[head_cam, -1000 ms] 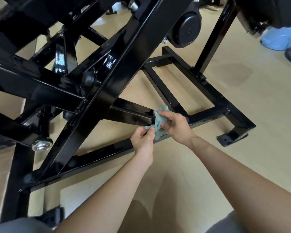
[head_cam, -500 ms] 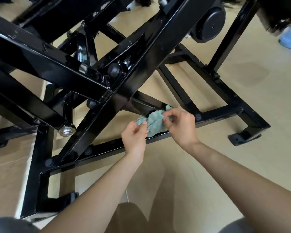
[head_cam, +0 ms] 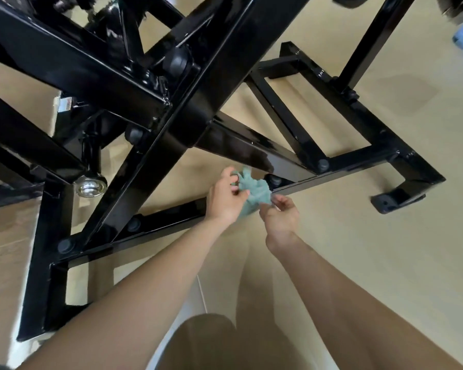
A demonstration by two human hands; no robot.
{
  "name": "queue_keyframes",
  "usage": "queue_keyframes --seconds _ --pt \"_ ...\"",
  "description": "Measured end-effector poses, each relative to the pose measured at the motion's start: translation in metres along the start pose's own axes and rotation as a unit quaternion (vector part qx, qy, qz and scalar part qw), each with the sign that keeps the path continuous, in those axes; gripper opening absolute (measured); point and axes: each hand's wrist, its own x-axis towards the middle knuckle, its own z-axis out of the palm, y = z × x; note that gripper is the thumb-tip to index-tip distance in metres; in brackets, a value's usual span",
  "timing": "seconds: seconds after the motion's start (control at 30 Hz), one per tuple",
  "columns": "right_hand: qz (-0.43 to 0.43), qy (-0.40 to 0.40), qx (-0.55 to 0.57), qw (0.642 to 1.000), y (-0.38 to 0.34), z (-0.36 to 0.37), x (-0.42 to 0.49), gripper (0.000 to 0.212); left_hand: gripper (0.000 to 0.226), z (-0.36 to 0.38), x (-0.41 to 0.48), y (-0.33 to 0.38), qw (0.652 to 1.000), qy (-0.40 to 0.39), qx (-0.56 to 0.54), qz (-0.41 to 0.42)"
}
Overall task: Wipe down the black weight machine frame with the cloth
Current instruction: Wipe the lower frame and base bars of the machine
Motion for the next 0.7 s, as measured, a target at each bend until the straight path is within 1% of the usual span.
queue_keyframes --seconds 0.03,0.1,0.2,0.3,0.43,0.5,0.7 --pt "0.004 -0.016 0.011 1.000 0.004 -0.002 0.001 0.033 0.060 0.003 0.001 -0.002 1.000 -0.017 0.017 0.010" --pt "0.028 -0.057 0.045 0.997 0.012 -0.003 0.004 0.032 0.053 0.009 0.003 -0.008 0.996 -0.040 0.070 0.049" --pt "0.057 -0.104 0.083 0.990 0.020 0.000 0.005 0.035 0.044 0.015 0.005 -0.017 0.971 -0.059 0.194 0.127" --pt "0.089 -0.124 0.135 0.979 0.023 -0.003 0.010 0.034 0.047 0.015 0.011 -0.023 0.953 -0.064 0.235 0.181" --pt "0.135 -0.106 0.195 0.966 0.018 -0.014 0.029 0.029 0.050 0.012 0.021 -0.027 0.945 -0.089 0.237 0.208" --pt "0.155 -0.095 0.218 0.959 0.013 -0.017 0.035 0.031 0.049 0.013 0.027 -0.025 0.942 -0.110 0.229 0.218" --pt "0.133 -0.026 0.234 0.963 0.009 -0.009 0.052 0.030 0.055 0.024 0.036 -0.019 0.934 -0.139 0.231 0.234"
